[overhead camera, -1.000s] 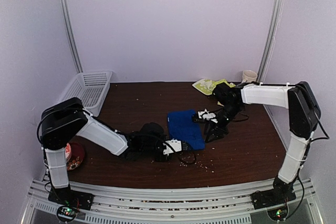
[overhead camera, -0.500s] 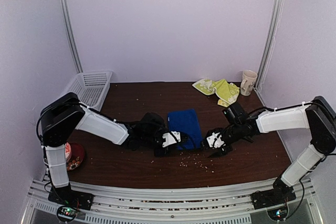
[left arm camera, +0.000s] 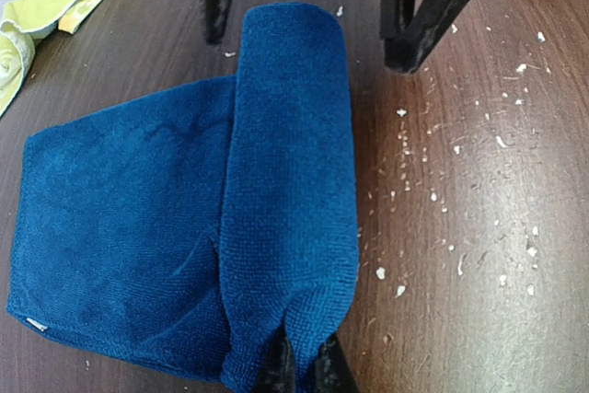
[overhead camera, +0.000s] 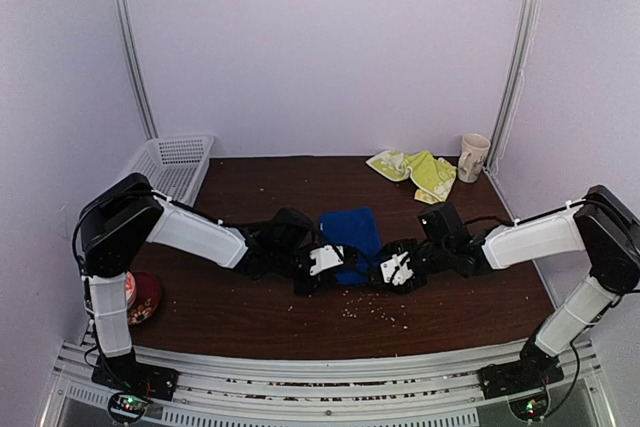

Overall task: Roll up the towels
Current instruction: Roll the towel at the center of the board.

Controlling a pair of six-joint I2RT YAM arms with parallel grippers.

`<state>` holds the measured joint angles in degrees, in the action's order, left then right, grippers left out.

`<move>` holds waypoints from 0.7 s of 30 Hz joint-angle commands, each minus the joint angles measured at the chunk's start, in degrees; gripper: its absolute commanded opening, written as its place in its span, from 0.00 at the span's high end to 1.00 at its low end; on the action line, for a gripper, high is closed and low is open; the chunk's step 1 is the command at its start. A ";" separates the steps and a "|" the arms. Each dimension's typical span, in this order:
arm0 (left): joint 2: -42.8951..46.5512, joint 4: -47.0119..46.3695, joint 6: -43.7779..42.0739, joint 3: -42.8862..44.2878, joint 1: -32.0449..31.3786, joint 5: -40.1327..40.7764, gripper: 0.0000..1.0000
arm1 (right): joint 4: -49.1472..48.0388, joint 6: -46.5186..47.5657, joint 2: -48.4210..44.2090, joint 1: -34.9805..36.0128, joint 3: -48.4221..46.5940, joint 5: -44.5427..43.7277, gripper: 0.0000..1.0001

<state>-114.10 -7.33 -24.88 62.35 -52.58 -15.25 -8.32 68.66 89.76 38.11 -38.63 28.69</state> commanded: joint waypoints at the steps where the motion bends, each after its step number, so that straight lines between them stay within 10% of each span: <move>1: -2.08 4.42 1.15 0.14 0.62 -2.07 1.00 | -4.45 -2.30 2.41 1.11 0.71 -4.44 0.36; 12: -2.76 4.84 1.94 0.98 1.81 -4.63 1.00 | -5.27 -1.60 3.99 1.88 1.26 -7.01 0.51; 21: -3.32 5.22 2.17 1.55 2.30 -5.64 1.00 | -5.81 1.12 1.16 2.15 3.19 -5.47 0.43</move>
<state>-114.93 -6.04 -23.81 63.55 -50.78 -20.12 -13.10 68.64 93.17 39.88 -36.88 22.87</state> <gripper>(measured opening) 0.031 0.559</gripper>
